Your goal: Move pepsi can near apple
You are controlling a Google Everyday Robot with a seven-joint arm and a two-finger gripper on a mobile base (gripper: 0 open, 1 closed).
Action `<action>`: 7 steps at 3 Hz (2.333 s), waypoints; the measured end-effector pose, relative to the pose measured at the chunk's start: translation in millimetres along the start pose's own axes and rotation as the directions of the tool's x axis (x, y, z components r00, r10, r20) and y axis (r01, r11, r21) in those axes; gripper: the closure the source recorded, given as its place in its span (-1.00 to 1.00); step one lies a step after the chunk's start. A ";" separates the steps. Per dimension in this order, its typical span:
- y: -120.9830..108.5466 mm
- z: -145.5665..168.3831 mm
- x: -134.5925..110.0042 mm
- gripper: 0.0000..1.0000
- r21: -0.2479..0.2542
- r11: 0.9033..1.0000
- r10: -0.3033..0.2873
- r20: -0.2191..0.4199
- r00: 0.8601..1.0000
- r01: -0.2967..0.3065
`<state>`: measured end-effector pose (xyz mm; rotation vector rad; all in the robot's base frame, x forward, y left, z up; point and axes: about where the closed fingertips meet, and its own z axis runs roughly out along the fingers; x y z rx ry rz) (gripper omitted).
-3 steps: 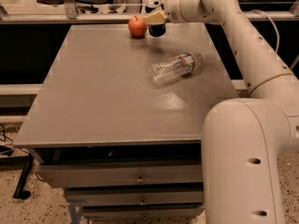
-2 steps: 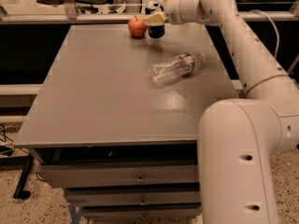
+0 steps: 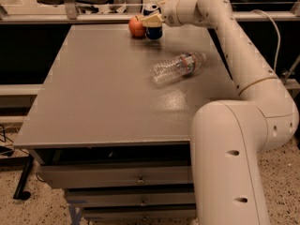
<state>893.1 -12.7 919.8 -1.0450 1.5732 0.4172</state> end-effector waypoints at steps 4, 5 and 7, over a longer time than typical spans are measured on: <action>-9.9 -23.6 7.0 -1.00 0.038 0.999 0.037 -0.003 0.999 -0.036; -9.6 -66.3 -3.6 -1.00 0.038 0.999 0.023 0.017 1.000 -0.024; -11.2 -180.1 -8.7 -1.00 0.073 0.997 -0.013 0.130 0.991 0.004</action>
Offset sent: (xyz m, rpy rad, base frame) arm 0.0036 -0.0171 -0.0005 0.0025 0.0088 -0.0365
